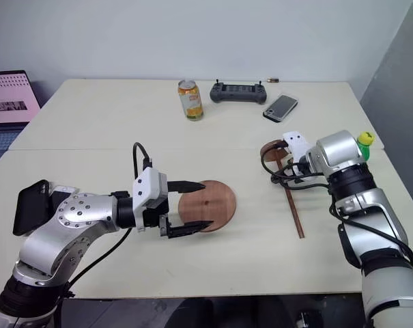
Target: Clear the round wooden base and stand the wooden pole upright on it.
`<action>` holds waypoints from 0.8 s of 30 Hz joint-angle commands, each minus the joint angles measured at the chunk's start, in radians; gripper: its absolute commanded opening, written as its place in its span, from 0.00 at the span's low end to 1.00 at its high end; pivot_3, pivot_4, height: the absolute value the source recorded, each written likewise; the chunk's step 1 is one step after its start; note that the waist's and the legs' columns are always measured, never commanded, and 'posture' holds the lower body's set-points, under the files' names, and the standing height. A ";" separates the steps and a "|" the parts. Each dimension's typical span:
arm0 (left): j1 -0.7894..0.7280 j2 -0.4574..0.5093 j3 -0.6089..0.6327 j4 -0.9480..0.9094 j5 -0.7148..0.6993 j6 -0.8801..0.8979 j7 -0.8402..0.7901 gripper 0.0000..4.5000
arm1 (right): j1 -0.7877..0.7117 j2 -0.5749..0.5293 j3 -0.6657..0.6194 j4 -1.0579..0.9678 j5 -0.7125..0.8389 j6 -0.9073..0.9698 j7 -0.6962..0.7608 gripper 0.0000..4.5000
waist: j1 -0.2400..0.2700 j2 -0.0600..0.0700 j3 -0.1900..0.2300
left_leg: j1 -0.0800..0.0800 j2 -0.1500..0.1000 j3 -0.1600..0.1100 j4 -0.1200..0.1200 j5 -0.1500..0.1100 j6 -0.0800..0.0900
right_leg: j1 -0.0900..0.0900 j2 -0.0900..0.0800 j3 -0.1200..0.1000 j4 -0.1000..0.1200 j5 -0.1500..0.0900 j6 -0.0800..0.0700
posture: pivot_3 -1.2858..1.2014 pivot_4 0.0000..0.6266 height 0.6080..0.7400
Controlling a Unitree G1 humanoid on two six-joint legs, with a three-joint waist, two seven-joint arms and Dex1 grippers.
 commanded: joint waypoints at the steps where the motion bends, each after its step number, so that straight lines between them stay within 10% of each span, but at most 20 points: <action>1: -0.007 -0.015 -0.002 -0.005 0.011 -0.030 0.002 1.00 | -0.081 0.019 0.009 0.128 -0.056 -0.099 0.075 0.89 | -0.001 0.000 0.000 | 0.000 0.000 0.000 0.000 0.000 0.000 | 0.000 0.000 0.000 0.000 0.000 0.000 | 0.52 0.24 1.00; 15: 0.001 -0.034 0.010 0.007 0.002 -0.056 -0.012 1.00 | -0.133 0.061 -0.029 0.259 -0.145 -0.152 0.174 0.08 | -0.001 0.000 0.000 | 0.000 0.000 0.000 0.000 0.000 0.000 | 0.000 0.000 0.000 0.000 0.000 0.000 | 0.52 0.24 1.00; 24: 0.037 -0.007 0.070 0.023 -0.014 -0.077 -0.038 1.00 | -0.165 0.034 -0.130 0.201 -0.127 -0.089 0.180 0.06 | 0.000 0.001 0.000 | -0.001 0.000 0.000 0.000 0.000 0.000 | -0.001 0.000 0.000 0.000 0.000 0.000 | 0.52 0.24 1.00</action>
